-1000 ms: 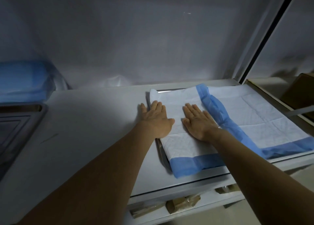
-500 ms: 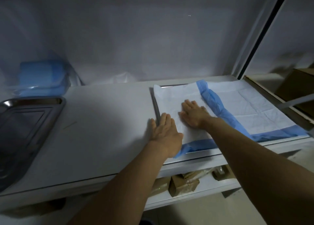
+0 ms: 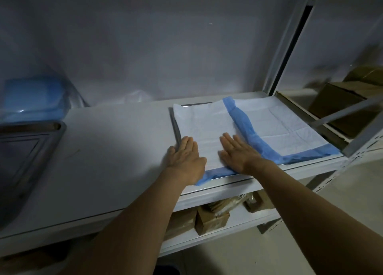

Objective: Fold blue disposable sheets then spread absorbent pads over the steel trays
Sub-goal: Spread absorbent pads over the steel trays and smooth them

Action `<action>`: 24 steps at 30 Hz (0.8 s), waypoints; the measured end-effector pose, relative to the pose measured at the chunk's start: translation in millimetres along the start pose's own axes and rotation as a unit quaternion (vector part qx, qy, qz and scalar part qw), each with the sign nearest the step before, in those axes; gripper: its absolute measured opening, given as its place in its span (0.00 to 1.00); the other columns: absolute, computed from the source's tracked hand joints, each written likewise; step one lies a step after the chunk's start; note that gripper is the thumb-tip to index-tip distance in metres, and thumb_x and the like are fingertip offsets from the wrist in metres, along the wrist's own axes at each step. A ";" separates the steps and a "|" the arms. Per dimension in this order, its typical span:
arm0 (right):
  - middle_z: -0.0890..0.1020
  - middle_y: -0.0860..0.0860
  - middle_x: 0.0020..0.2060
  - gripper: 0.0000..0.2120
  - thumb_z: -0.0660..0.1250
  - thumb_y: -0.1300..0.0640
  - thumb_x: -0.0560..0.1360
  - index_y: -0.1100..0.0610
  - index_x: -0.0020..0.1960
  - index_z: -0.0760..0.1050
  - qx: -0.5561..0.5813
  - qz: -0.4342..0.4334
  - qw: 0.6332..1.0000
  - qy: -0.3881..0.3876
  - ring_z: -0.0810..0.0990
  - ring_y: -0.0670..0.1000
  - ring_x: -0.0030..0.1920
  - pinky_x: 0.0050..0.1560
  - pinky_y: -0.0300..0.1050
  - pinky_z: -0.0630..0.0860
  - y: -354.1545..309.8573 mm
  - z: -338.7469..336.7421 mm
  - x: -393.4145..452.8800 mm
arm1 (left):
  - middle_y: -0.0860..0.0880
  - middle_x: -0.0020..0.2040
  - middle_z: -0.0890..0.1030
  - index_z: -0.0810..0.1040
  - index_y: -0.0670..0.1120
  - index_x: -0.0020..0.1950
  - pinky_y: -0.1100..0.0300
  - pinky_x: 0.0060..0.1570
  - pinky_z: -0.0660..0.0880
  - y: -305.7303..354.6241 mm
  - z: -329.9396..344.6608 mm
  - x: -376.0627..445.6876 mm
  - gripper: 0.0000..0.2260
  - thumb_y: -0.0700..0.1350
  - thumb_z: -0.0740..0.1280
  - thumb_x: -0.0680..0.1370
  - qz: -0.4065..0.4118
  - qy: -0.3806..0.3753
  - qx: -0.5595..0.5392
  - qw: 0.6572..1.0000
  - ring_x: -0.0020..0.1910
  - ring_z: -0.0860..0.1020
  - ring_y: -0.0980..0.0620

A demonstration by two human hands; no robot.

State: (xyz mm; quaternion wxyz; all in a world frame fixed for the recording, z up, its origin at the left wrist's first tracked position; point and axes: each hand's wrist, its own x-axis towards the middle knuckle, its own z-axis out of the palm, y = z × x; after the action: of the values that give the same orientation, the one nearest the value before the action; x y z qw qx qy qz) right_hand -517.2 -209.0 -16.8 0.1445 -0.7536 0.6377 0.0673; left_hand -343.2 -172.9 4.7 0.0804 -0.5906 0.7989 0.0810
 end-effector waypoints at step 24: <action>0.68 0.57 0.67 0.34 0.57 0.38 0.74 0.60 0.70 0.63 -0.024 0.145 0.989 0.030 0.68 0.57 0.67 0.63 0.53 0.67 -27.8 -9.8 -26.1 | 0.49 0.78 0.40 0.42 0.43 0.78 0.41 0.74 0.48 -11.9 8.3 18.5 0.44 0.71 0.52 0.74 -0.015 -0.024 -0.033 0.999 0.77 0.38 0.49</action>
State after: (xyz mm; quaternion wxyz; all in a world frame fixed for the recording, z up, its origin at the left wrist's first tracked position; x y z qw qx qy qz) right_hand -495.4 -183.4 3.6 0.0959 -0.6581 0.7424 0.0808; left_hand -336.9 -191.7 -7.9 0.0808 -0.6031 0.7845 0.1201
